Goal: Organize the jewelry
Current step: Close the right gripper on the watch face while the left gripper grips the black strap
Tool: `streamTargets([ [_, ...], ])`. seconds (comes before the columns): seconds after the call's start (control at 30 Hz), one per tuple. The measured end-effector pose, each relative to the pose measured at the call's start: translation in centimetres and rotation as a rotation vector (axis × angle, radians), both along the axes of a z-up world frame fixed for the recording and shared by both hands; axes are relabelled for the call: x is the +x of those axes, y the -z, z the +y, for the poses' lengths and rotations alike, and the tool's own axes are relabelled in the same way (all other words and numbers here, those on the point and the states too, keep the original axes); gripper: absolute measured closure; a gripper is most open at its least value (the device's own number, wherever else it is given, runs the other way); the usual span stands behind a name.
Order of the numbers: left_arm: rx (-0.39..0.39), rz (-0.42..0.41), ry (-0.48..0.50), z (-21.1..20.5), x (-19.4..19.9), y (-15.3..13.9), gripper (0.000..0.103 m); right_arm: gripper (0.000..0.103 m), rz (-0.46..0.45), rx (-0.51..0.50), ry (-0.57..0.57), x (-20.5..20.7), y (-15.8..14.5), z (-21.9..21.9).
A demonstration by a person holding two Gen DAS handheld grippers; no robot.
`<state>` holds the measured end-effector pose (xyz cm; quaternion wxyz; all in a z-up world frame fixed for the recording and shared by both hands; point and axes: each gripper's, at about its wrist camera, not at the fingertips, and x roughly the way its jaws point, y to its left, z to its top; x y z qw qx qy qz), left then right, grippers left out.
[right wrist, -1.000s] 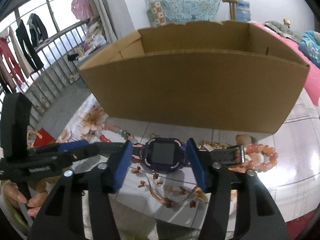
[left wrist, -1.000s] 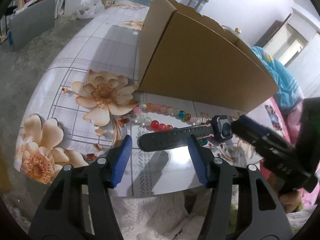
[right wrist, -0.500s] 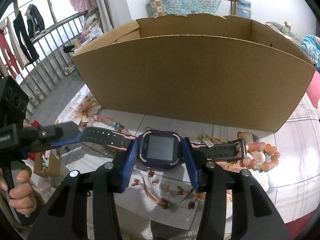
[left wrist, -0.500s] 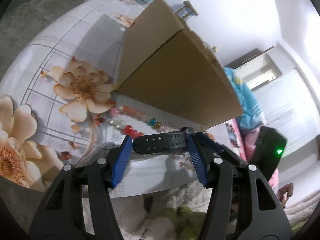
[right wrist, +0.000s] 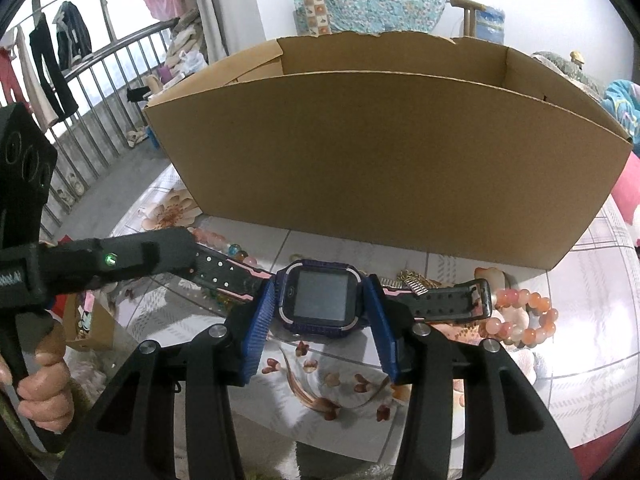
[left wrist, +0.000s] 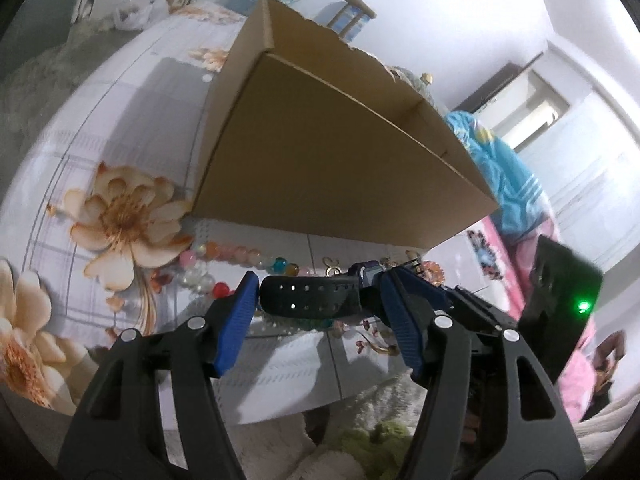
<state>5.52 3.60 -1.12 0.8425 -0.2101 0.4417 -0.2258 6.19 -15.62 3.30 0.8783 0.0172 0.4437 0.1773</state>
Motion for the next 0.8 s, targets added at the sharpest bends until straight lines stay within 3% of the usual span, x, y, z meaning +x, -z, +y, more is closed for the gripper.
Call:
streamTargets([
  [0.07, 0.04, -0.012, 0.007, -0.8, 0.1, 0.0, 0.044, 0.057, -0.001, 0.003, 0.0, 0.0, 0.0, -0.1],
  [0.2, 0.092, -0.012, 0.018, -1.9, 0.6, 0.2, 0.06, 0.057, -0.001, 0.009, 0.0, -0.1, 0.0, -0.2],
  [0.33, 0.109, -0.02, 0.026, -2.3, 0.7, 0.0, 0.068, 0.057, -0.001, 0.019, 0.001, -0.1, 0.0, -0.3],
  [0.47, 0.181, -0.048, 0.04, -3.1, 0.3, -0.3, 0.078, 0.057, 0.001, 0.048, -0.001, -0.2, -0.1, -0.7],
  [0.8, 0.241, -0.056, 0.05, -3.4, 0.2, 0.1, 0.08, 0.055, 0.0, 0.136, 0.091, -2.4, -1.2, -5.6],
])
